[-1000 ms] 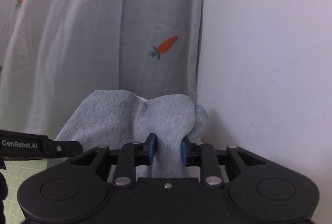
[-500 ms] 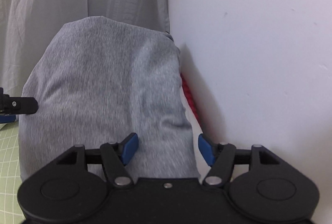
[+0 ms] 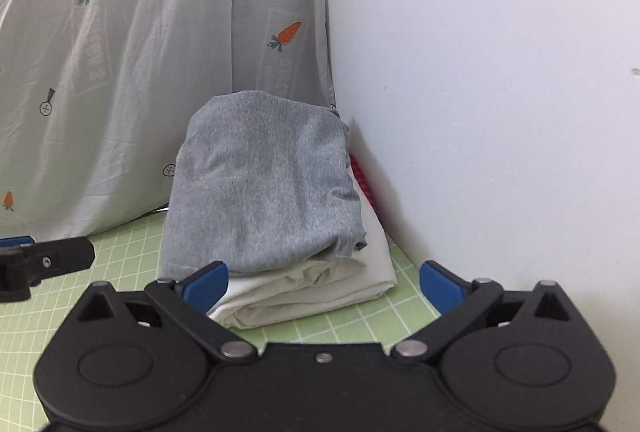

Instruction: Fold clothes

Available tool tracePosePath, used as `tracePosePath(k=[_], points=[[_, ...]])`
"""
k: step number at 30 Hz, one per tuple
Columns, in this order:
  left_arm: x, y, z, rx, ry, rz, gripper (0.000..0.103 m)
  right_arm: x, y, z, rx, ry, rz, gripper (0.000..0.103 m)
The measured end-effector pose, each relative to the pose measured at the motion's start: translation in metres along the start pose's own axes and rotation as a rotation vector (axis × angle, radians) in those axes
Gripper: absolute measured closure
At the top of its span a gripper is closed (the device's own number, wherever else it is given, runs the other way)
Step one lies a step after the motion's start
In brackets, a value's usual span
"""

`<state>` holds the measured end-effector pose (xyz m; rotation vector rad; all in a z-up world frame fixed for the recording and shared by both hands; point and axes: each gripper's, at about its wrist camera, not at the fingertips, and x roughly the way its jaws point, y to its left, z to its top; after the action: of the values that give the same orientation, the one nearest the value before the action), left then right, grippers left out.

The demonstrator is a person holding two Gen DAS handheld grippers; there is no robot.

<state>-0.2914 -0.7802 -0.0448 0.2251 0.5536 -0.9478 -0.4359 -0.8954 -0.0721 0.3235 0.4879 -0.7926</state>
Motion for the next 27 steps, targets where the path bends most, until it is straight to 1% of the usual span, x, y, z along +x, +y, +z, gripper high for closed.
tracePosePath(k=[3,6,9,16,27], points=[[-0.021,0.002,-0.01,-0.002,0.006,-0.014,0.0,-0.026,0.009,-0.013,-0.027,-0.008,-0.003,0.0],[-0.042,-0.002,-0.023,-0.015,0.015,-0.025,0.0,-0.059,0.008,-0.032,-0.026,-0.006,-0.001,0.0],[-0.06,-0.008,-0.038,-0.011,0.026,-0.039,0.0,-0.078,0.007,-0.047,-0.035,0.001,-0.02,0.0],[-0.085,-0.023,-0.061,0.003,0.039,-0.055,0.0,-0.104,-0.004,-0.067,-0.023,0.01,-0.035,0.0],[-0.104,-0.037,-0.076,0.003,0.031,-0.043,0.0,-0.127,-0.018,-0.081,-0.006,0.01,-0.028,0.0]])
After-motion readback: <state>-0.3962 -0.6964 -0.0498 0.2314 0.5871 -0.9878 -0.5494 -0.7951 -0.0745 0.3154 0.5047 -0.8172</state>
